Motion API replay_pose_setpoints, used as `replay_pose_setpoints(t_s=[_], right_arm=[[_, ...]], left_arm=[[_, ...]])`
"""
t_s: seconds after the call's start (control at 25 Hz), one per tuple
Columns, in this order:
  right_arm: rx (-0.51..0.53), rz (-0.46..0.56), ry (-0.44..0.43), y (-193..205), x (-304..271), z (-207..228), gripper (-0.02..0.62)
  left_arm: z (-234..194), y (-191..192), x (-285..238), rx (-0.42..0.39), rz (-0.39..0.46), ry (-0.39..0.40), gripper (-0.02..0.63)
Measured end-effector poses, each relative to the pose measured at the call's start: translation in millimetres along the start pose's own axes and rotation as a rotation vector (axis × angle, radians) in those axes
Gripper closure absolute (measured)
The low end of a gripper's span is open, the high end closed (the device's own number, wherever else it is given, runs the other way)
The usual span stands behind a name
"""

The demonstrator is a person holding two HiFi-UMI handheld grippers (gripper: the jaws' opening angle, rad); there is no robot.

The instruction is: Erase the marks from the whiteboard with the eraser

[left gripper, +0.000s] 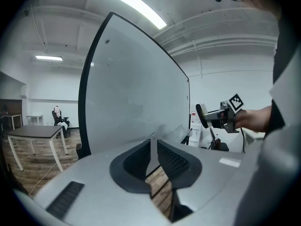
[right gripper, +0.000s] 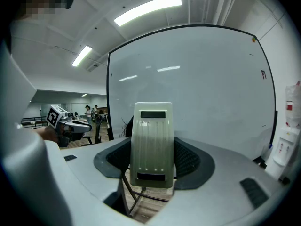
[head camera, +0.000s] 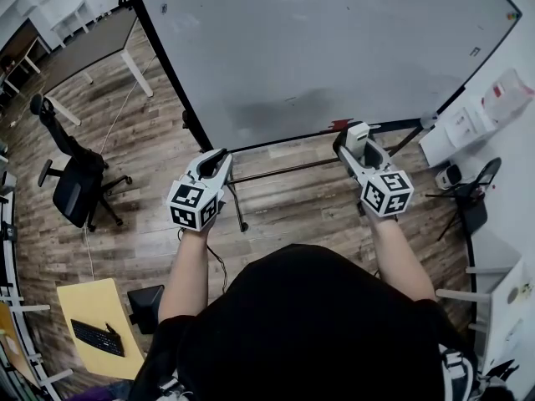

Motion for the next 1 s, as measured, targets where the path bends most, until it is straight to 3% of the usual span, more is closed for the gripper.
replay_pose_setpoints(t_s=[1.0], right_arm=[[-0.007,-0.003,0.012,3,-11,1,0.345]], left_arm=[[-9,3,2,0.0,0.002,-0.008,0.552]])
Point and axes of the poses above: the fingertips, and each gripper's own axes: x backward along the fingers, z to its right, y out of its underside, the point moved 4 cm from there along x, backward along the fingers, and after that the axes turned 8 degrees about z, right-handed, at the moved point
